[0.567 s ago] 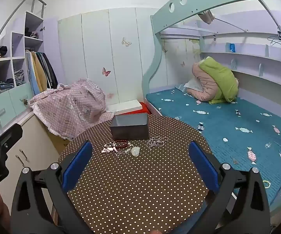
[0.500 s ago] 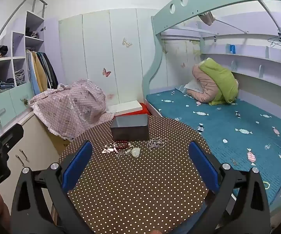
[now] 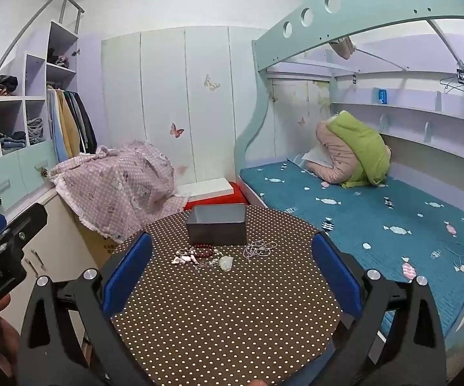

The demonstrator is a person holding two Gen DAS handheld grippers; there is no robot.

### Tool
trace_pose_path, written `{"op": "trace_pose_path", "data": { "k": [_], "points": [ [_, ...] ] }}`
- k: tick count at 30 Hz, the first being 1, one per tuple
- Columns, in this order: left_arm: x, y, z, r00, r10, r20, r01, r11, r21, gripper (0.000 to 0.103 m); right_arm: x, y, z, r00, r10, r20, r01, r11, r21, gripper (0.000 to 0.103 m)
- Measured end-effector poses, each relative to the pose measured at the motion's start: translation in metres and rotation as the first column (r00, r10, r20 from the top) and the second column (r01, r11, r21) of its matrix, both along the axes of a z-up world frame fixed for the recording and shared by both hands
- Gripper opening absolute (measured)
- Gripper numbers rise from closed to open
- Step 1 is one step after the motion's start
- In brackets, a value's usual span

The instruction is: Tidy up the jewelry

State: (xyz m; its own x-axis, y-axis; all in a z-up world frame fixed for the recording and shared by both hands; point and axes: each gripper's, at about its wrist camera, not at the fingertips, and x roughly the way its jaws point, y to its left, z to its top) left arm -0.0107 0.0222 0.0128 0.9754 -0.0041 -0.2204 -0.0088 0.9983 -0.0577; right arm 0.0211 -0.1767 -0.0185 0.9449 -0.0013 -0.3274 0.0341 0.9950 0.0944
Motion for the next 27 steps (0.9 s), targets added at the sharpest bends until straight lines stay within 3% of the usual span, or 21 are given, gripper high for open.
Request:
{"op": "trace_pose_path", "data": {
  "k": [12,16,27],
  "points": [
    [-0.017,0.002,0.012,0.996,0.027,0.085,-0.024,0.999,-0.040,0.098,-0.003,-0.002,0.005,0.999,-0.014,0.031,0.014,1.000,-0.014,0.096],
    [-0.019,0.000,0.016,0.994,0.059,0.087,-0.060,0.998,0.012,0.098,-0.005,0.000,0.006,0.999,-0.019,0.045,0.020,1.000,-0.022,0.096],
    [-0.019,0.000,0.025,0.996,0.047,0.075,-0.051,0.998,0.049,0.098,-0.007,0.000,0.005,0.998,-0.019,0.056,0.020,1.000,-0.023,0.096]
  ]
}}
